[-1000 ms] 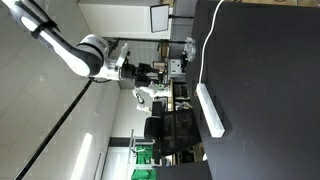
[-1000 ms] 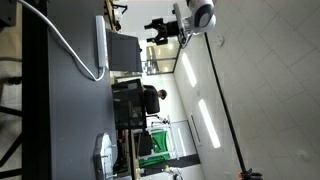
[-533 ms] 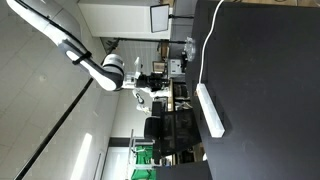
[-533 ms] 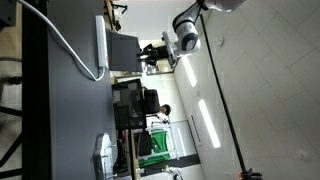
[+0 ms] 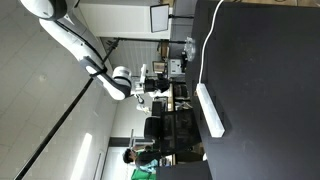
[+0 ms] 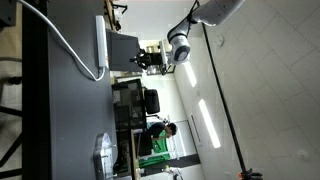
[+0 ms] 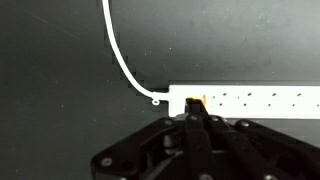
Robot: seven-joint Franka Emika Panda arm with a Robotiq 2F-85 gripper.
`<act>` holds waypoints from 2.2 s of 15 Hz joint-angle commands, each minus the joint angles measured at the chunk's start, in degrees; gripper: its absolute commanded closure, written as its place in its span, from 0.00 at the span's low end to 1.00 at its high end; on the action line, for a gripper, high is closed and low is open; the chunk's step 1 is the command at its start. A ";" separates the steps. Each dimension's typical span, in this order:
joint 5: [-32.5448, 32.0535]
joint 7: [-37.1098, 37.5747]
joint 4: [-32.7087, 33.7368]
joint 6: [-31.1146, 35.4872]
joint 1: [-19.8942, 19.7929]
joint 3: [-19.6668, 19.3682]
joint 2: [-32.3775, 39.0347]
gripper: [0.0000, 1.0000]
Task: Turn on the switch
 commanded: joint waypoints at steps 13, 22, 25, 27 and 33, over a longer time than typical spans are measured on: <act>-1.08 0.87 -0.24 1.69 -0.12 0.02 0.40 1.00; 2.64 -0.01 -1.72 14.55 -1.50 2.30 4.39 1.00; 2.80 -0.06 -2.80 17.86 -1.39 2.92 6.14 1.00; 2.61 0.13 -3.14 19.59 -1.32 2.98 7.30 1.00; 2.72 0.08 -3.54 20.47 -1.70 3.31 9.41 1.00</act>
